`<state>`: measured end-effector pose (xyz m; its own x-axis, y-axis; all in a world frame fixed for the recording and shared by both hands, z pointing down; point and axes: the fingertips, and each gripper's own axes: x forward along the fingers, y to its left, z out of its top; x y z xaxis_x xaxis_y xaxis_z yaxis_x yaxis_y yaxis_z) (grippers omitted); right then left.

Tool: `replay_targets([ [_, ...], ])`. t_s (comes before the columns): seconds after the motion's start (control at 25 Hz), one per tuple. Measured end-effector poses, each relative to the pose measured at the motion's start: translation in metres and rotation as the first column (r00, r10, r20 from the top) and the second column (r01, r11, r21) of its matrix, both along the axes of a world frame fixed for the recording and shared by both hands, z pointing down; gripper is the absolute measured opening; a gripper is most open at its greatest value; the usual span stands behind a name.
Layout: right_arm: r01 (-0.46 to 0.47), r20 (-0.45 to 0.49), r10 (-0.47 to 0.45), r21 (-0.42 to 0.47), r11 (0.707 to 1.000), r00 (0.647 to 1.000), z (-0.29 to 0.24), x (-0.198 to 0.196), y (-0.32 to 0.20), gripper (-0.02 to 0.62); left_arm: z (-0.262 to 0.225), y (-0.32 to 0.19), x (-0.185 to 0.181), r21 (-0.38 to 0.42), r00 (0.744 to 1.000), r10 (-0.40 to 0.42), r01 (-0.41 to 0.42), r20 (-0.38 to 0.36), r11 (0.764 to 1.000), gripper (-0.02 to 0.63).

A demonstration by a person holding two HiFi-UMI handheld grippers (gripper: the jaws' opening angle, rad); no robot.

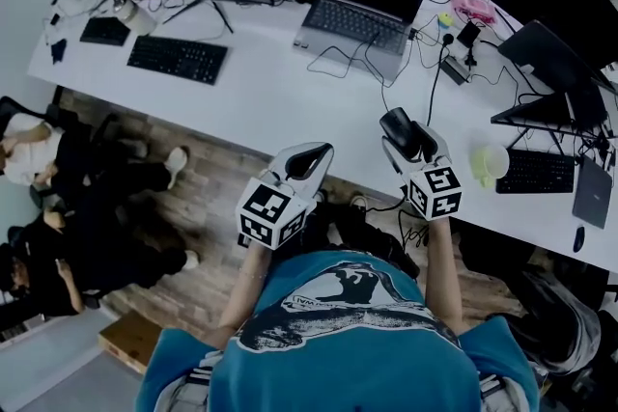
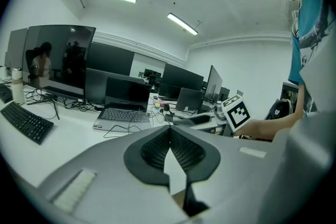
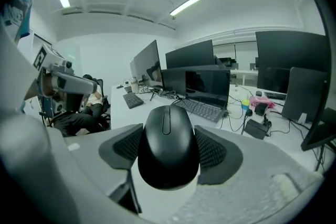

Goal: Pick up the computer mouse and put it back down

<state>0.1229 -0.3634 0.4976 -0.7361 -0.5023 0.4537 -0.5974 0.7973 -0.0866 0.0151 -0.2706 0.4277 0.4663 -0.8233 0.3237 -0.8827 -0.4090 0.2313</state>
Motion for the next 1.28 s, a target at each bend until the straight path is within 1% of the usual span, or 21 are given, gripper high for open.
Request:
replay_targets([
  [0.2,0.024,0.057,-0.029,0.093,0.995,0.998,-0.051,0.0,0.012,0.304,0.001,-0.001,0.009,-0.003,1.0,0.027,-0.027,0.012,1.0,0.012],
  [0.36,0.052,0.083,-0.064,0.136,0.989,0.995,-0.076,-0.005,0.021,0.303,0.0,-0.002,0.007,-0.005,1.0,0.017,-0.017,0.016,1.0,0.012],
  [0.64,0.117,0.077,-0.129,0.142,0.983,0.989,-0.077,-0.028,0.022,0.303,0.002,0.005,-0.009,-0.007,0.999,-0.045,0.045,0.025,0.999,0.012],
  [0.88,0.211,0.073,-0.222,0.142,0.967,0.972,-0.071,-0.075,0.019,0.302,0.005,0.019,-0.039,-0.018,0.991,-0.128,0.129,0.03,0.992,0.012],
  [1.0,0.261,0.066,-0.272,0.133,0.956,0.96,-0.063,-0.107,0.016,0.303,0.004,0.025,-0.055,-0.023,0.985,-0.167,0.168,0.034,0.986,0.012],
  [1.08,0.292,0.067,-0.3,0.11,0.95,0.951,-0.053,-0.128,0.014,0.302,0.005,0.029,-0.063,-0.027,0.981,-0.189,0.19,0.035,0.981,0.012],
  [1.16,0.315,0.084,-0.32,0.062,0.947,0.944,-0.037,-0.15,0.012,0.304,0.006,0.033,-0.071,-0.03,0.977,-0.208,0.209,0.035,0.977,0.012],
  [1.28,0.324,0.095,-0.321,-0.016,0.946,0.942,-0.007,-0.18,0.006,0.303,0.009,0.036,-0.081,-0.036,0.973,-0.228,0.229,0.037,0.973,0.012],
])
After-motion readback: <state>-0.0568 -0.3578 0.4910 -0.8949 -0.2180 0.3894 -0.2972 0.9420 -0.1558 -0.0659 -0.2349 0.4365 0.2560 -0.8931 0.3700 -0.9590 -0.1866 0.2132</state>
